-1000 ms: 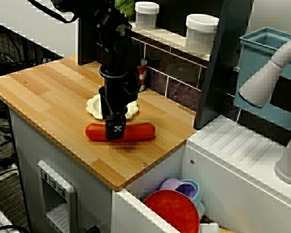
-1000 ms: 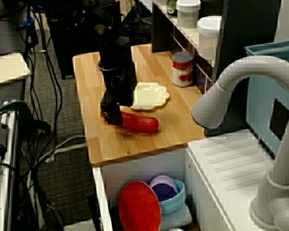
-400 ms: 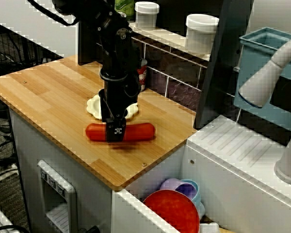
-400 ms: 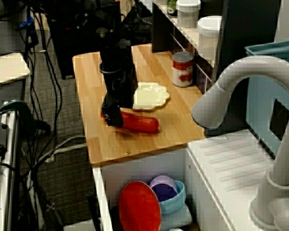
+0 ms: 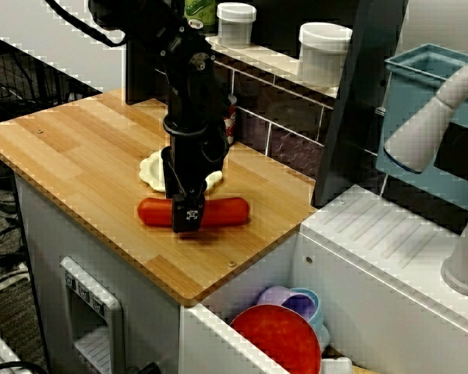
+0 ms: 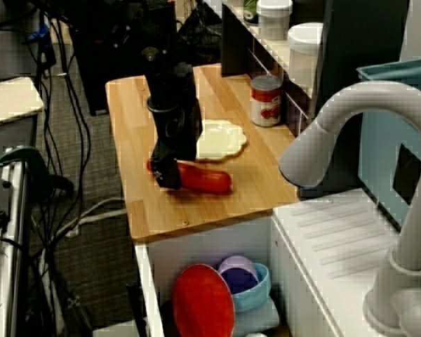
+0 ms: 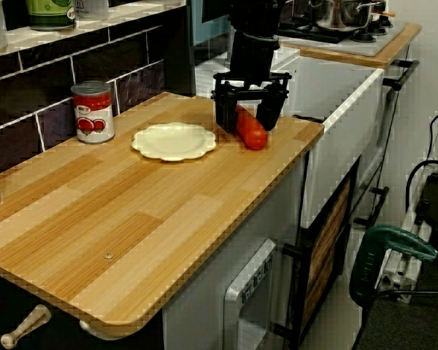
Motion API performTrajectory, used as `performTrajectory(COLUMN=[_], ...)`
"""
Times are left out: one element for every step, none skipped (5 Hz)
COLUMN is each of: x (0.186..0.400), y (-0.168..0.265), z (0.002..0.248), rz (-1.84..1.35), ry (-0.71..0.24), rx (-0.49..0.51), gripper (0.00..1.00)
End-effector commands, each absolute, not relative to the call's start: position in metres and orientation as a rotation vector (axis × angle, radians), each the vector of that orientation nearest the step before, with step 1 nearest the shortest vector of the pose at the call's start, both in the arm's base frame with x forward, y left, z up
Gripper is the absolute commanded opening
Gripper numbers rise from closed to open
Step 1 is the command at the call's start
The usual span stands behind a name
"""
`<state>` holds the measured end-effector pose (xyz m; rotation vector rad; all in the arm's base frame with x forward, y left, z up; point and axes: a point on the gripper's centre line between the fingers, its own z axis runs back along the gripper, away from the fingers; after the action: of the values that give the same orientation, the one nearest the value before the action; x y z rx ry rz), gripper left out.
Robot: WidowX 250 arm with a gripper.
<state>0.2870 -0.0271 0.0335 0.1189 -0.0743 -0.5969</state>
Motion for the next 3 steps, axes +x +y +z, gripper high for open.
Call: performTrajectory(x=[0.2846,0.284,0.284], y=[-0.0292,-0.0271,-0.0218], z=[0.037,0.0371,0.0439], rz=[-0.589,-0.586,-0.578], ry=[-0.099,-0.095,-0.096], rx=[0.122,0.114,0.098], gripper=[0.0,0.0,0.0])
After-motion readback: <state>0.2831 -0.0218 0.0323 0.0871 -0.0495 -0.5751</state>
